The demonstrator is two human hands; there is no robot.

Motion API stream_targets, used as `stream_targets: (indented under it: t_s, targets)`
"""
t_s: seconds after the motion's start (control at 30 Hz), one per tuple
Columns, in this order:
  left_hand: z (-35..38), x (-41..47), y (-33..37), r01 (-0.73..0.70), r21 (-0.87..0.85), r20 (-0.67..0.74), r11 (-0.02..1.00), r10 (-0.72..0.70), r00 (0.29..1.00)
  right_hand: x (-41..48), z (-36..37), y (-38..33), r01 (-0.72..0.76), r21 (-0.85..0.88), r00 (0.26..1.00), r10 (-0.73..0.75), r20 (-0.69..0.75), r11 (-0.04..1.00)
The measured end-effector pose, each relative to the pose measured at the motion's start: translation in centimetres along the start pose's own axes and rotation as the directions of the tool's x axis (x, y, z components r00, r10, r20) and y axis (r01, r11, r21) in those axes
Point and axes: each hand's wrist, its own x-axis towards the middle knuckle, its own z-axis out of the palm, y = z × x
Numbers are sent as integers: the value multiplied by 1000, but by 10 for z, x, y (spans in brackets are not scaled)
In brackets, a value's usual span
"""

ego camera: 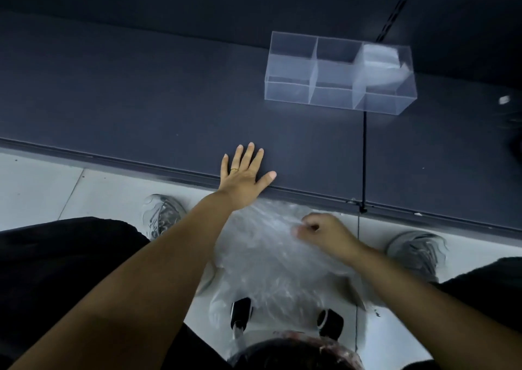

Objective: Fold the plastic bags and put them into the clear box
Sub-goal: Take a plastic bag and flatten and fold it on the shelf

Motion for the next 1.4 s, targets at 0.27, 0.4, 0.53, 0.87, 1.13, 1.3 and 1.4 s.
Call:
stream_targets:
  t_s: [0.27, 0.4, 0.53, 0.87, 1.13, 1.3, 1.4]
  targets:
    - [-74, -35, 44, 245, -942, 287, 227, 172, 942, -19, -93, -32, -279, 482, 906, 394, -155, 831]
    - [-76, -65, 88, 241, -960, 267, 143, 208, 941, -24, -88, -44, -236, 571, 909, 386, -156, 786]
    - [-64, -75, 100, 232, -970, 230, 73, -39, 972, -36, -85, -52, -163, 742, 916, 379, -131, 651]
    - [-63, -103, 112, -226, -773, -346, 593, -95, 933, -52, -100, -45, -197, 820, 892, 445, -77, 537]
    - [-58, -103, 128, -173, -906, -239, 386, -132, 962, -58, -93, -51, -93, 927, 917, 395, -63, 364]
    - [-78, -103, 106, -153, -946, -213, 285, -192, 958, -59, -128, -22, -91, 664, 626, 561, -542, 742]
    - [-86, -103, 99, -135, -953, -196, 270, -214, 957, -57, -143, -9, -64, 616, 547, 544, -636, 785]
